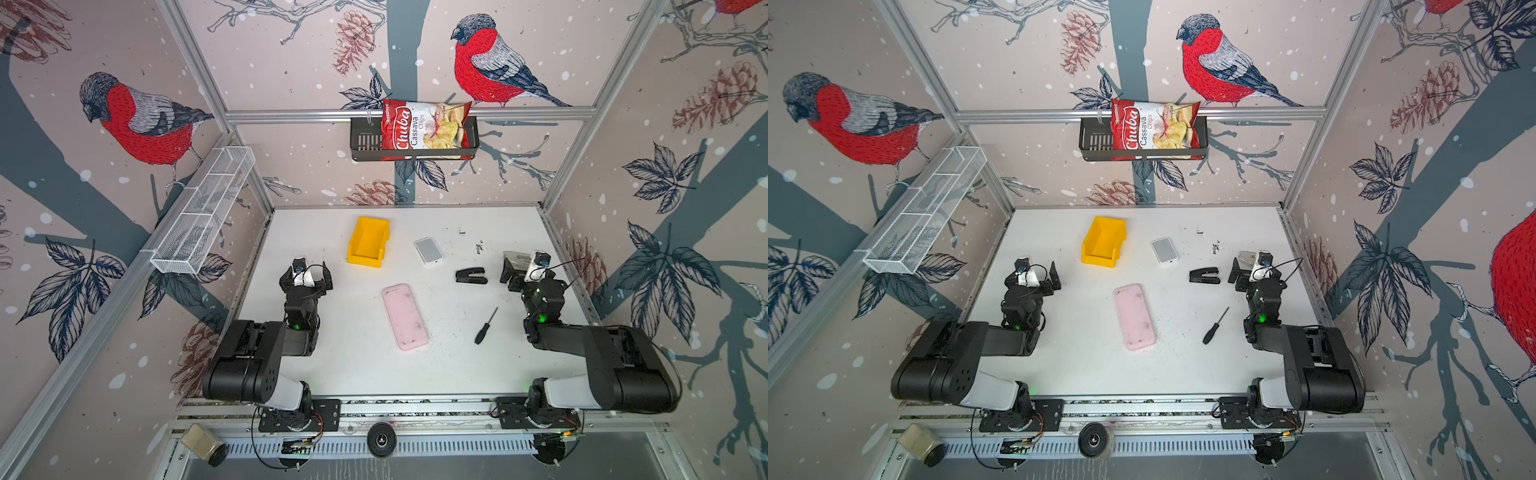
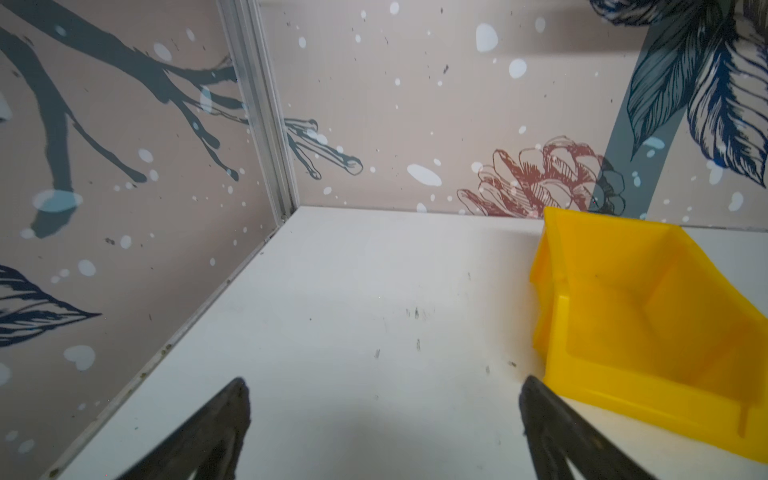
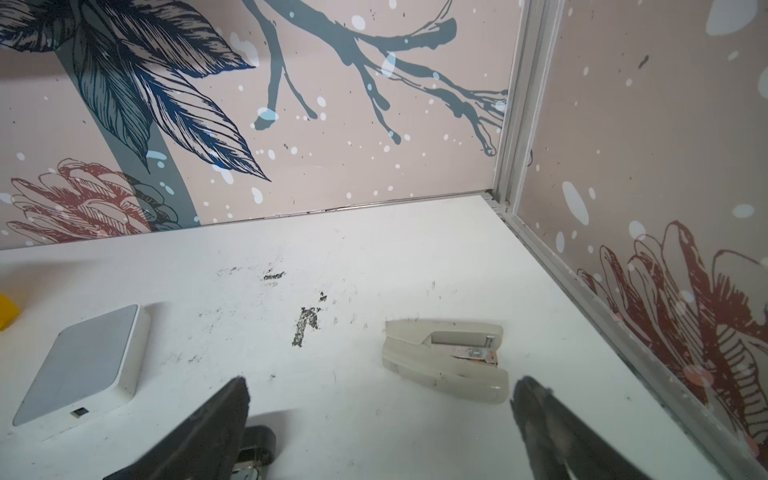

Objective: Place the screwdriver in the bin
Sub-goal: 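Reach the right gripper toward the black-handled screwdriver while the left arm moves forward, then lower the right gripper and grasp the screwdriver by its handle, lifting it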

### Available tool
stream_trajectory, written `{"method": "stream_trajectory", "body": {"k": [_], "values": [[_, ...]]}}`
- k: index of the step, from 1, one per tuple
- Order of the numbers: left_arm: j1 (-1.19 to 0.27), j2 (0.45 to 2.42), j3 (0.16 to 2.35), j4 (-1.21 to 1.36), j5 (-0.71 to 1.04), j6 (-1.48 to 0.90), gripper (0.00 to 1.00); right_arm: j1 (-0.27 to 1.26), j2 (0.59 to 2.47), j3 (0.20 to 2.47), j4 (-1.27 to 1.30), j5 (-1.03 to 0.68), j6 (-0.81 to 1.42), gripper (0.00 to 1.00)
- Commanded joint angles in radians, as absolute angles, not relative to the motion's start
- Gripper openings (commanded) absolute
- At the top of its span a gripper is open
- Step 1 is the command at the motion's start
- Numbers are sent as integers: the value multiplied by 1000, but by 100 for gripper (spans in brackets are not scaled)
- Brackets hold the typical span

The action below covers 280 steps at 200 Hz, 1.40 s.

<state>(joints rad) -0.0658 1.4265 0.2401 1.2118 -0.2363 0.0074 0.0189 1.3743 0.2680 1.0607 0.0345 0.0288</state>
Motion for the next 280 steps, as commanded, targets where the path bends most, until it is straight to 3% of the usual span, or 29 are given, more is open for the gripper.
{"method": "stream_trajectory", "body": {"k": [1, 50, 85, 138, 178, 218, 251, 280], "values": [[-67, 1342, 266, 1089, -225, 19, 100, 35, 1319, 285, 951, 33, 27, 100], [-126, 1151, 365, 745, -49, 176, 100, 114, 1131, 318, 710, 116, 142, 100], [-243, 1098, 450, 569, 19, 235, 100, 211, 1038, 428, 345, 259, 334, 100], [-442, 1099, 489, 474, 79, 319, 100, 227, 939, 496, 23, 73, 507, 100], [-595, 1110, 514, 417, 147, 334, 100, 228, 849, 450, -112, 115, 696, 99], [-702, 1177, 557, 359, 176, 402, 100, 253, 938, 487, -338, 146, 834, 99], [-746, 1244, 591, 321, 222, 455, 100, 295, 1061, 521, -369, 174, 819, 100], [-773, 1279, 604, 316, 238, 462, 100, 308, 1184, 572, -388, 158, 816, 93]]}}
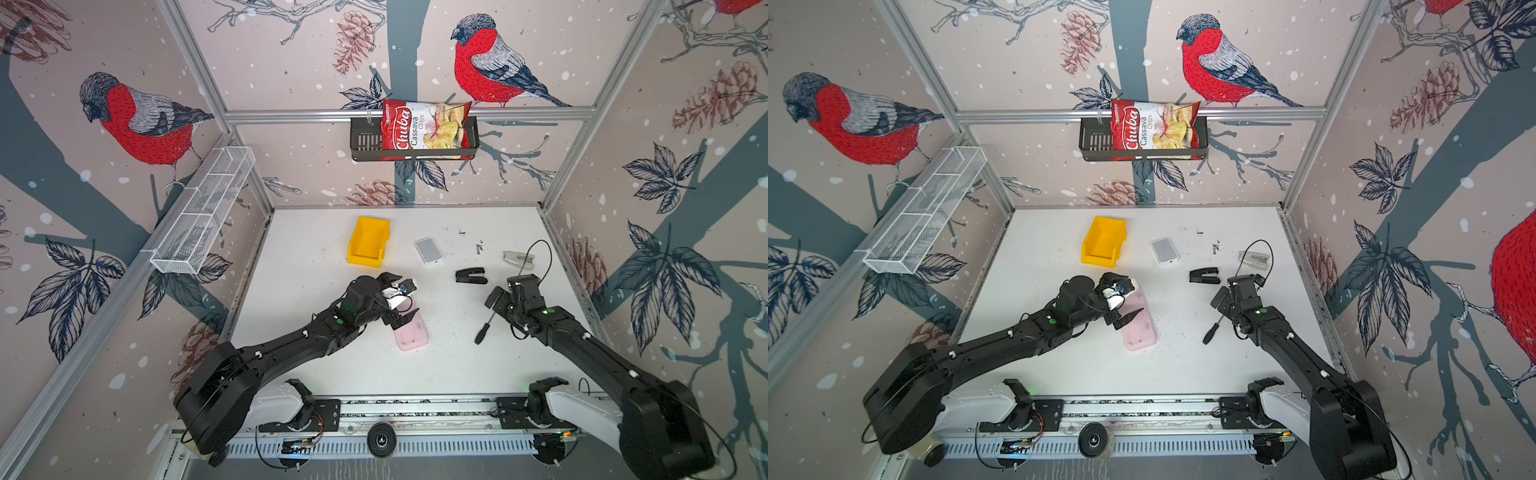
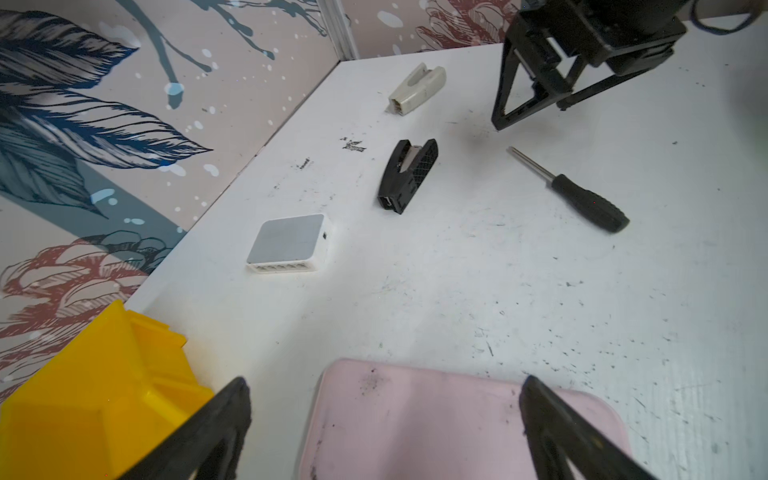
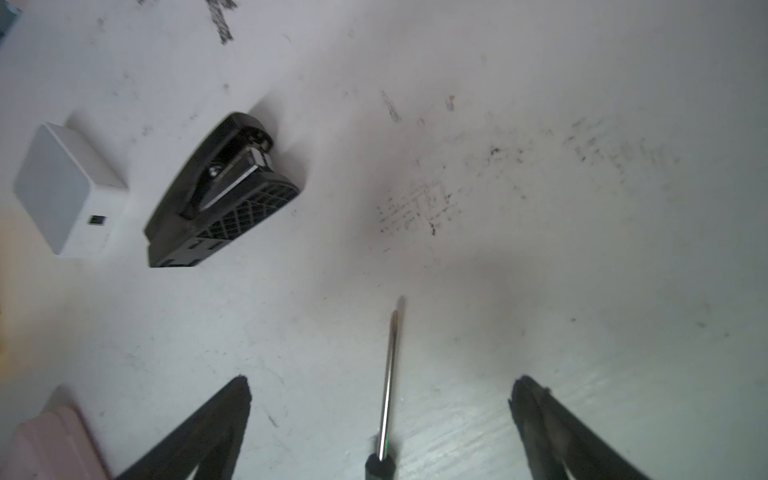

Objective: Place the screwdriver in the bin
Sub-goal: 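Lower the right gripper and grasp the screwdriver by its handle, lifting it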

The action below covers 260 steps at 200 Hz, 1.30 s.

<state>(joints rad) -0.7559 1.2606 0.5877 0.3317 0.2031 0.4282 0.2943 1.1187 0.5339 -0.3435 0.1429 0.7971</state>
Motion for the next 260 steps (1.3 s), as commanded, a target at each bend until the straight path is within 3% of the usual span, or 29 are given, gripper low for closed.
{"method": "stream_trajectory", "body": {"k": [1, 48, 87, 159, 223, 260], "values": [[-773, 1280, 605, 314, 238, 464, 100, 309, 1186, 574, -389, 161, 817, 93], [-808, 1313, 627, 263, 225, 486, 100, 314, 1354, 664, -446, 148, 822, 66], [-824, 1314, 619, 283, 177, 470, 100, 312, 1435, 732, -501, 144, 842, 50], [-828, 1324, 627, 319, 157, 446, 100, 302, 1585, 809, -567, 128, 838, 35], [-828, 1309, 609, 296, 167, 451, 100, 299, 1592, 811, -571, 127, 860, 2], [-827, 1312, 607, 318, 186, 440, 100, 298, 1567, 814, -573, 134, 869, 1]]}}
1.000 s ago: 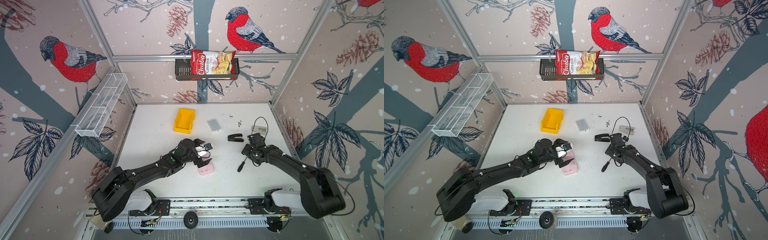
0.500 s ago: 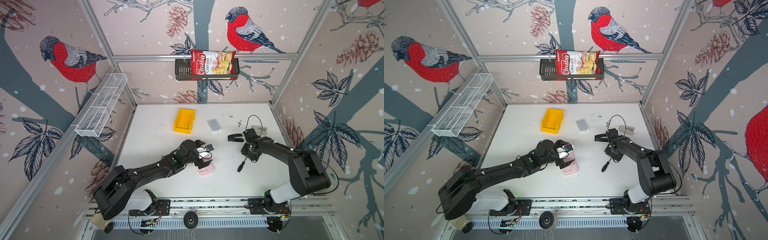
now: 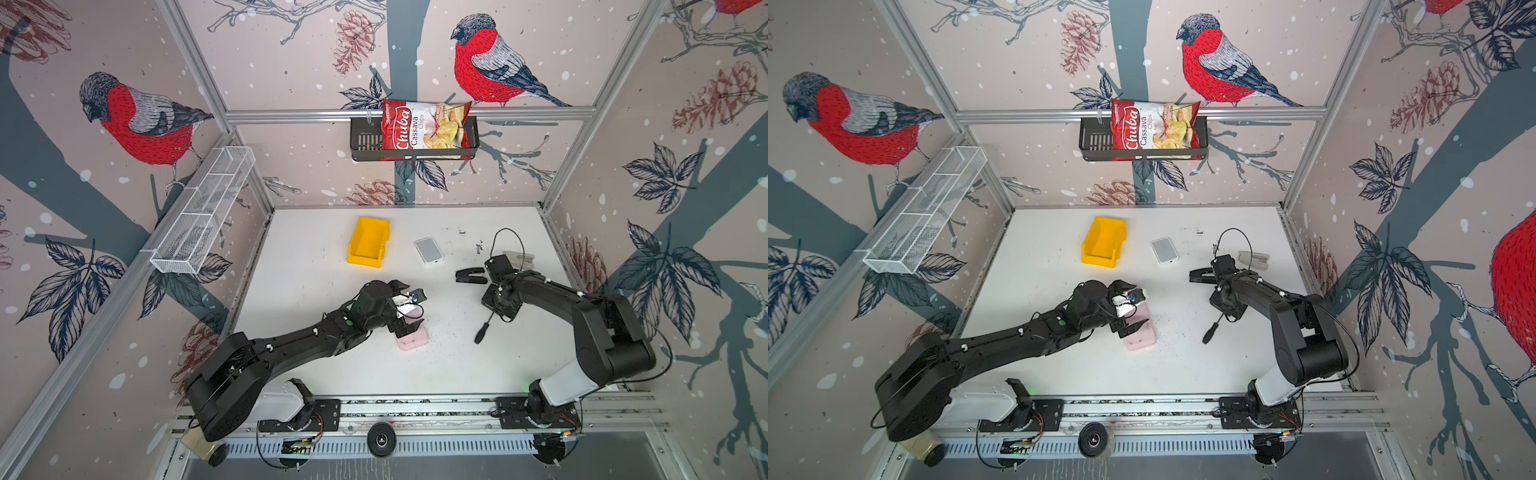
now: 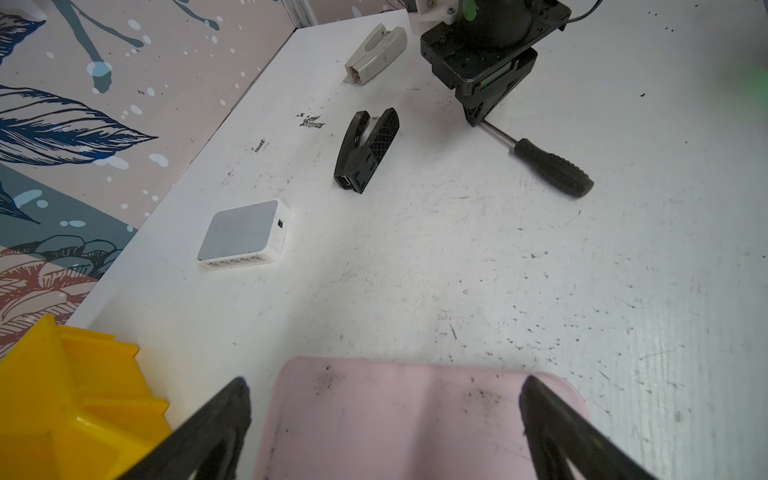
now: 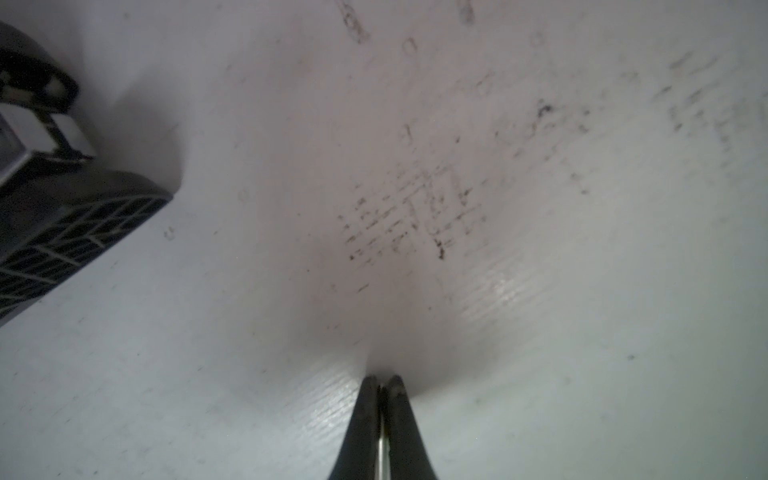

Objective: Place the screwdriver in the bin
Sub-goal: 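Lower the right gripper and grasp the screwdriver by its handle, lifting it, then bring the screwdriver toward the left gripper and grasp its handle with the left gripper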

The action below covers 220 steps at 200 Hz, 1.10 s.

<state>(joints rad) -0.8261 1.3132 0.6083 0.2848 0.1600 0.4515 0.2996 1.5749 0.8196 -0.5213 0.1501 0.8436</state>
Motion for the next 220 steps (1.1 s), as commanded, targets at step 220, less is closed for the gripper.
{"method": "stream_trajectory", "body": {"k": [220], "values": [[-765, 1558, 1097, 155, 341, -186, 98, 300, 1167, 935, -61, -252, 441, 0]]}}
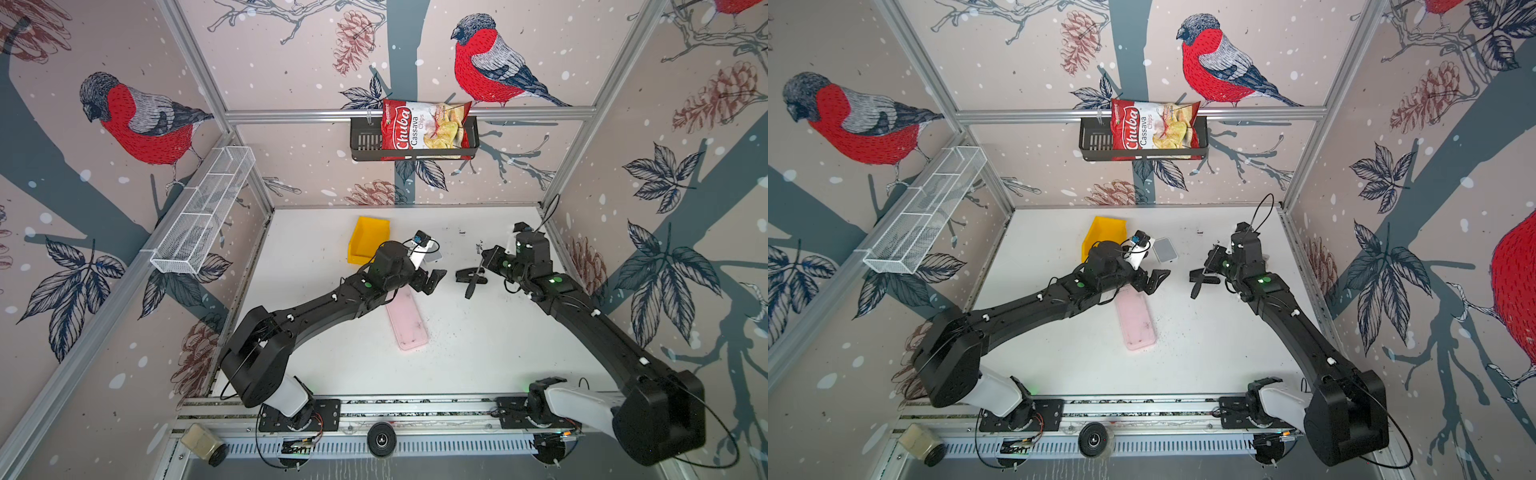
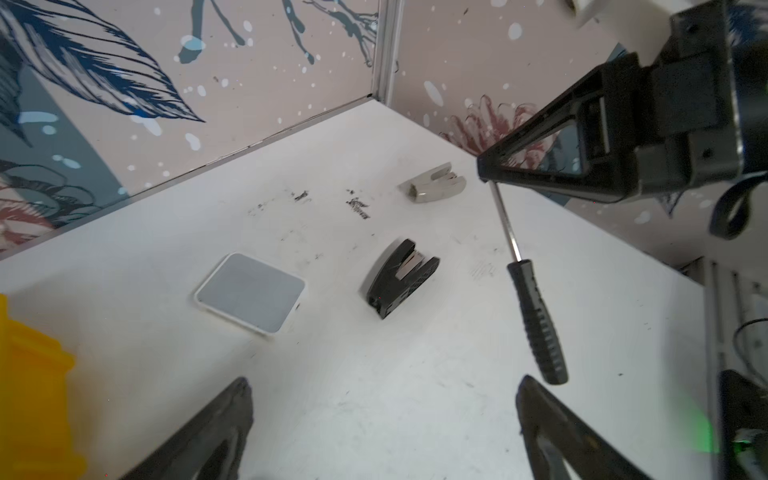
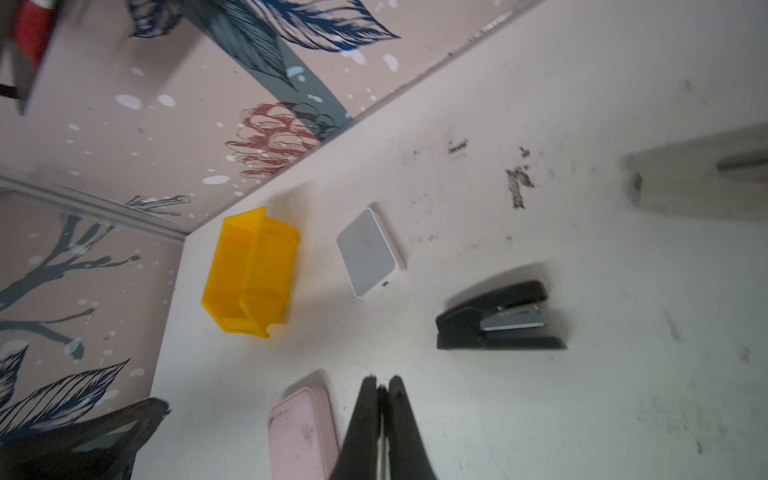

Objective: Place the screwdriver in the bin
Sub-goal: 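Bring the screwdriver toward the left gripper and grasp its handle with the left gripper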

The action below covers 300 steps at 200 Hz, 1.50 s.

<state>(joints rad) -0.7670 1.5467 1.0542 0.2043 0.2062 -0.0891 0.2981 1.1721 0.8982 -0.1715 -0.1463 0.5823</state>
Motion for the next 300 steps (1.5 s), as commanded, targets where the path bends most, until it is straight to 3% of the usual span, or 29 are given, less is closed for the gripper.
{"method": "stream_trajectory", "body": {"k": [1, 50, 90, 122, 138, 170, 191, 229, 275, 300], "values": [[-765, 1558, 1098, 158, 348, -188, 98, 301, 1167, 938, -60, -255, 439, 0], [-764, 1579, 1105, 379, 561, -473, 98, 320, 1128, 965, 68, -406, 384, 0], [-764, 1602, 1132, 409, 607, -511, 95, 347, 1138, 976, 152, -482, 439, 0], [-764, 1590, 1108, 476, 609, -507, 86, 357, 1147, 978, 207, -520, 481, 0], [-762, 1592, 1107, 486, 611, -506, 73, 358, 1147, 983, 212, -527, 481, 0], [-761, 1584, 1095, 486, 591, -502, 67, 349, 1140, 983, 200, -569, 486, 0], [-761, 1574, 1078, 511, 583, -497, 54, 340, 1137, 980, 199, -590, 509, 0], [-761, 1584, 1064, 544, 571, -455, 40, 332, 1136, 977, 211, -604, 518, 0], [-764, 1623, 1099, 548, 604, -469, 32, 308, 1130, 976, 199, -631, 514, 0], [-764, 1623, 1101, 546, 600, -475, 36, 307, 1128, 977, 199, -647, 510, 0]]}}
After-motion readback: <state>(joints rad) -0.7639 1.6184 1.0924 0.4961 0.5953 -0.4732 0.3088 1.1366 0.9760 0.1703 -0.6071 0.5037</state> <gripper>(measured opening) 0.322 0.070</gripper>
